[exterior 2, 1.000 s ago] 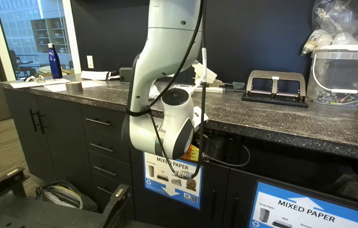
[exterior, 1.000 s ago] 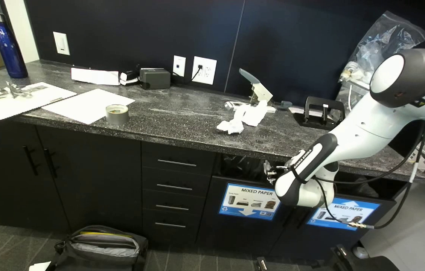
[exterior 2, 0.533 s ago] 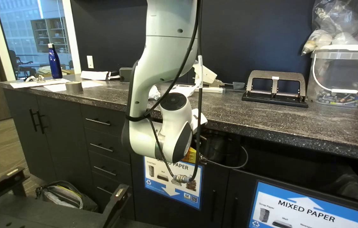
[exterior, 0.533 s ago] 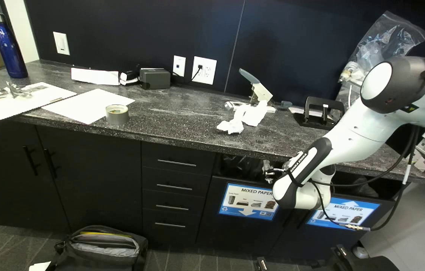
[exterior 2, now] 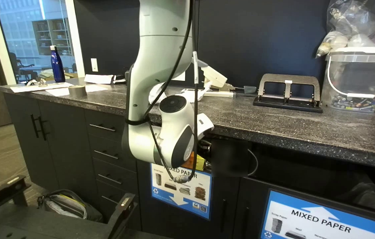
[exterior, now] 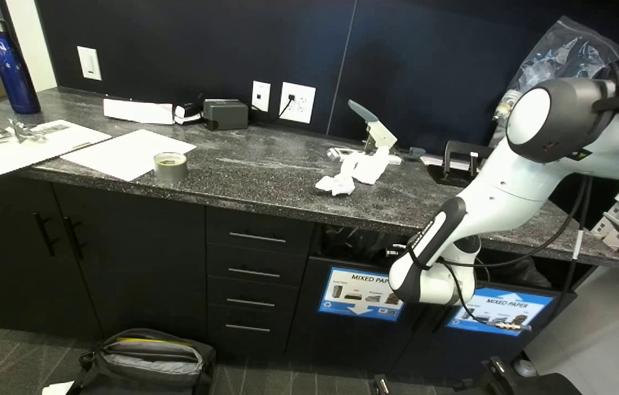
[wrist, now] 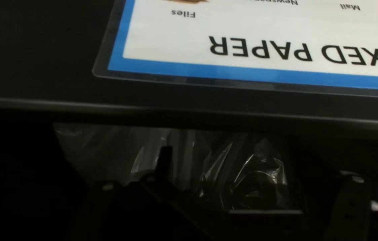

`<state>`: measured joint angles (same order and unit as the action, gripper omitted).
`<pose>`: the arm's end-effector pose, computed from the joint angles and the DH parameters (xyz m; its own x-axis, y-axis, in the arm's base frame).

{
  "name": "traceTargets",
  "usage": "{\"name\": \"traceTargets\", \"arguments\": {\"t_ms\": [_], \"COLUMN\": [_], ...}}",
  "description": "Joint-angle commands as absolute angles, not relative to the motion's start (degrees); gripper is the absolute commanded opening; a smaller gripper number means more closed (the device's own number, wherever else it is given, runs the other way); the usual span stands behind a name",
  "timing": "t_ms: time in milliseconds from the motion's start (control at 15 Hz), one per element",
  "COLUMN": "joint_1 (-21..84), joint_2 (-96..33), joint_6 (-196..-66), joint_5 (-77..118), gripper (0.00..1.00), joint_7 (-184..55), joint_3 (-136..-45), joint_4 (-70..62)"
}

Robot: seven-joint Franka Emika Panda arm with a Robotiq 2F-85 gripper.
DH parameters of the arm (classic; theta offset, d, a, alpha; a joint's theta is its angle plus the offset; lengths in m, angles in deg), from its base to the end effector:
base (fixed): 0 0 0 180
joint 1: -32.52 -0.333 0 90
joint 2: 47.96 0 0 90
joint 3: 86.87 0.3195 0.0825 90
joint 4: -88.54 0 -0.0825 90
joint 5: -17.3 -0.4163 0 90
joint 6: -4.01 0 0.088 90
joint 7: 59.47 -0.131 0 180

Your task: Put the papers on the countertop in the trash cans

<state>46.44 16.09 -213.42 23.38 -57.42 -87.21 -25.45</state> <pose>0.5566 -0.1253 -0.0601 0.7711 -0.0664 0.6333 -0.1115 -0.9933 0.0316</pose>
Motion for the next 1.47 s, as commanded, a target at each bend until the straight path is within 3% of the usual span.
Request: {"name": "traceTargets", "arguments": {"t_ms": [0, 400, 733, 1000, 1400], "joint_1": [38.03, 21.72, 19.62, 28.30, 36.68], "joint_2": [7.52, -9.19, -24.82, -31.80, -28.40], "joint_6": [-209.20, -194.98, -171.91, -154.93, -137.87], "joint_5": [14.37, 1.98, 9.50, 13.11, 5.33], "gripper": [1.00, 1.00, 1.00, 1.00, 1.00], "joint_7": [-57.37, -55.92, -56.64, -56.53, -54.85], "joint_3": [-91.53, -98.66, -100.05, -94.82, -89.20], "joint_4": [-35.80, -52.36, -55.11, -44.99, -22.13]}}
